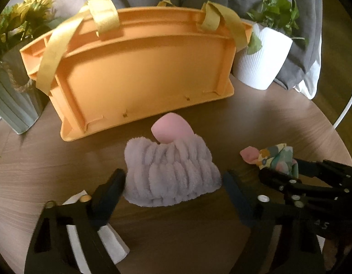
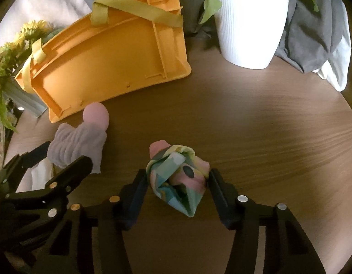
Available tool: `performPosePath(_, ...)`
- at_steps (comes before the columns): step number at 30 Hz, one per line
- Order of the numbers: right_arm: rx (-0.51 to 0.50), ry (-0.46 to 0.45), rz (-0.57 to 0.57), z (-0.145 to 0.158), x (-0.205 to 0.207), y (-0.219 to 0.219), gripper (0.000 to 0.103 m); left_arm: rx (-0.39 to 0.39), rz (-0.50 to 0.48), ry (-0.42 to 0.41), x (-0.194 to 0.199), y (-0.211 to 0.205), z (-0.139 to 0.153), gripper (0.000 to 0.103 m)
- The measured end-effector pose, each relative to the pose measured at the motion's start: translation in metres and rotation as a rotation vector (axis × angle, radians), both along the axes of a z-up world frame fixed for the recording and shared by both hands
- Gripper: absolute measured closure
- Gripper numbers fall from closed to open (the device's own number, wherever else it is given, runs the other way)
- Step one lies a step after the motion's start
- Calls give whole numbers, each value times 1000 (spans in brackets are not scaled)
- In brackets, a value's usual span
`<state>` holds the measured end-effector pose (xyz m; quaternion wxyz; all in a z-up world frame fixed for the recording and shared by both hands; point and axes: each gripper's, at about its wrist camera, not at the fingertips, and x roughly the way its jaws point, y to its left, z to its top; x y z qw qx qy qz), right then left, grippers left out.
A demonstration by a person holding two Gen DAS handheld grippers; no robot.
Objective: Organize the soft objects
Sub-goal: 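Grasp the teal patterned cloth with the right tool while the left tool grasps the lavender headband, then lift the headband and teal cloth and carry both over the orange crate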
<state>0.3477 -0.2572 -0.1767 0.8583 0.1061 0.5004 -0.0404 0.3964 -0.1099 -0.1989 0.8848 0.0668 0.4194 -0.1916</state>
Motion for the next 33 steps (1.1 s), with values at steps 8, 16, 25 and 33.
performPosePath(8,10,-13,27,1,-3,2,53,-1,-2,-28,-6,1,3,61)
performPosePath(16,23,-40,53,10,-9,5,55,-30,12,-42,-14,7,16,76)
performPosePath(25,23,-100,82,35,-17,12,55,-50,37,-93,-33,21,41,76)
performPosePath(33,15,-190,100,65,-22,18,55,-67,52,-164,-46,28,70,76)
